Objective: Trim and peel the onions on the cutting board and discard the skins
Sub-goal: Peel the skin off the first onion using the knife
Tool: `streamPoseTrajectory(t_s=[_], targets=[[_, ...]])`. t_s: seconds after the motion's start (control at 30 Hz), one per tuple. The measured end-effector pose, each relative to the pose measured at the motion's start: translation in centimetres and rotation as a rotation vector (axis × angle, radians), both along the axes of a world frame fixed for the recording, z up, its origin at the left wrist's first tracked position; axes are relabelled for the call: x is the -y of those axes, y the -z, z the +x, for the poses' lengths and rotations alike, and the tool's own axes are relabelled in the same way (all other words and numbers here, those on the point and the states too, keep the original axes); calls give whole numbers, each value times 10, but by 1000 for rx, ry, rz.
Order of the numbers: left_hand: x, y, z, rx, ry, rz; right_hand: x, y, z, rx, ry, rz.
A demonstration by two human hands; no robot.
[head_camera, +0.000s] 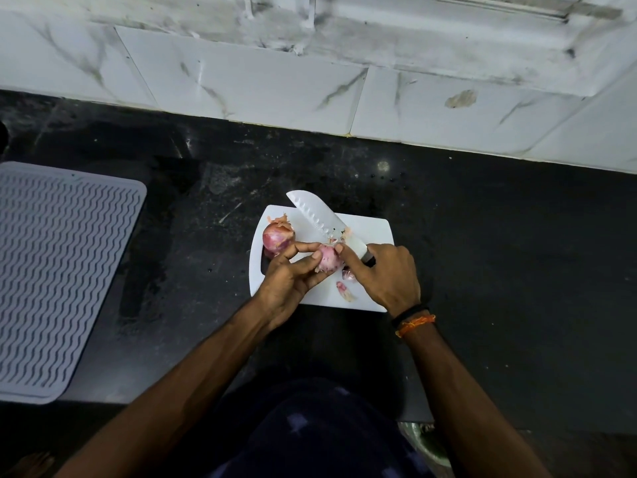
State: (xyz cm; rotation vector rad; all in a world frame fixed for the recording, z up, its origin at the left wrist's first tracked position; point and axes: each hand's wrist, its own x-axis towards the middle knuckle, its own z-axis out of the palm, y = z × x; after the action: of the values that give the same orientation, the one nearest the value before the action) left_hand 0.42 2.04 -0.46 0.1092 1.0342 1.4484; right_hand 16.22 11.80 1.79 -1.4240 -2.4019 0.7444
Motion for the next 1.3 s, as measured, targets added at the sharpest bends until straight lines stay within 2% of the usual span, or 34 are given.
streamPoseTrajectory(t_s=[0.23, 0.37, 0.57, 0.93, 1.2, 1.3], targets=[[-7, 4, 0, 41, -97, -101, 6, 1, 5, -204, -84, -196], [-8, -1, 1, 107, -135, -99, 5, 4, 12, -294, -47, -186], [-8, -6, 4, 152, -93, -35, -5, 3, 24, -130, 31, -70], [-4, 4, 2, -22, -47, 64, -3, 4, 14, -47, 6, -56], [-5, 7, 2, -62, -72, 62, 0, 2, 10, -1, 13, -26], [-5, 8, 2, -9, -86, 58, 4, 4, 8, 28, -11, -9]])
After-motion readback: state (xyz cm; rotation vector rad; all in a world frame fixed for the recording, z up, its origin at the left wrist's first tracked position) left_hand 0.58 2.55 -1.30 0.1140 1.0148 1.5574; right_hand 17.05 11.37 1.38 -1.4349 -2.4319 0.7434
